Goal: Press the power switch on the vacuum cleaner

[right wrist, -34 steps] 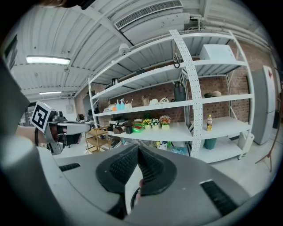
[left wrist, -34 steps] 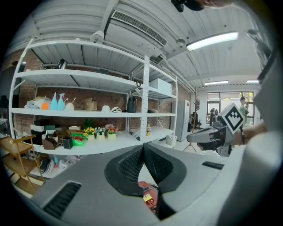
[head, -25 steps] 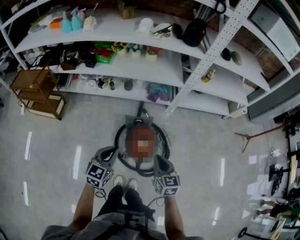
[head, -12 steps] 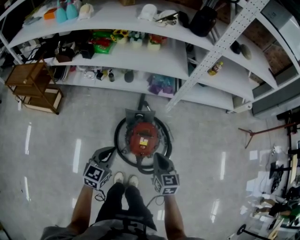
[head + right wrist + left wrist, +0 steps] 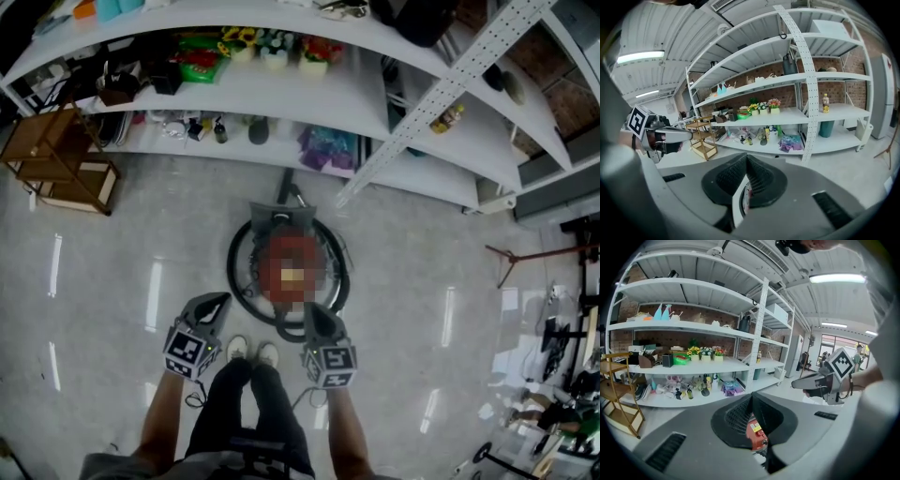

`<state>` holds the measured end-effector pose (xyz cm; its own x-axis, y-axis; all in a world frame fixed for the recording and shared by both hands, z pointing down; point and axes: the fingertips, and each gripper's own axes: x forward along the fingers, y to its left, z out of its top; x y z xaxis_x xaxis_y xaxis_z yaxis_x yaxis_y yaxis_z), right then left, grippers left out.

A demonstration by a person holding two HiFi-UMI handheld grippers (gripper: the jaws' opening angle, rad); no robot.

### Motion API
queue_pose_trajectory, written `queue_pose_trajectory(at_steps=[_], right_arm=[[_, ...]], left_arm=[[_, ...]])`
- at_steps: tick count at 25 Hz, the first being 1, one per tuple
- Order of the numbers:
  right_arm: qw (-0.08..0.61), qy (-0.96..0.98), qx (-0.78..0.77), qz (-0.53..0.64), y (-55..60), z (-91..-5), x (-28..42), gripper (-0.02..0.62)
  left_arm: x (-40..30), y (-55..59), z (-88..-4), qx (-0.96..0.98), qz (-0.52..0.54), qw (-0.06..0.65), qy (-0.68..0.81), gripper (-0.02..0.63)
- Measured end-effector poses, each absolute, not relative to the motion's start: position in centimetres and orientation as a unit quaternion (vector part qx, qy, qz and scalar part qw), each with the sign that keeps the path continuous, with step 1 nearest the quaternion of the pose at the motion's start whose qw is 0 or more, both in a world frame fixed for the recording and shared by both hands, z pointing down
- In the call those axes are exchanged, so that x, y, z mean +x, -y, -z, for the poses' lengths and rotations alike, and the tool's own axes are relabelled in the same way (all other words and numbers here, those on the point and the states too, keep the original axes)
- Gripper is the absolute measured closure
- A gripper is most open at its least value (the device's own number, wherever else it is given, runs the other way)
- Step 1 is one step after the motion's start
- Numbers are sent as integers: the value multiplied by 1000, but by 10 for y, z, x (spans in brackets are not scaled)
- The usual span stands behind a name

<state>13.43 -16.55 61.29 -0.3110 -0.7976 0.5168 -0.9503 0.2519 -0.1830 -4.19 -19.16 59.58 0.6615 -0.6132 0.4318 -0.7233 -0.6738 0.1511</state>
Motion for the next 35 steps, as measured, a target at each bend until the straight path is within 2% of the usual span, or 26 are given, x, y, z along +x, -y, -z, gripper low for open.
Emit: queue_pose_trajectory(at_steps=[35], right_arm=[[197,768,540,-283,176,-849,131,583]], left_arm=[[-42,201,-808,886,-195,203,368,600]])
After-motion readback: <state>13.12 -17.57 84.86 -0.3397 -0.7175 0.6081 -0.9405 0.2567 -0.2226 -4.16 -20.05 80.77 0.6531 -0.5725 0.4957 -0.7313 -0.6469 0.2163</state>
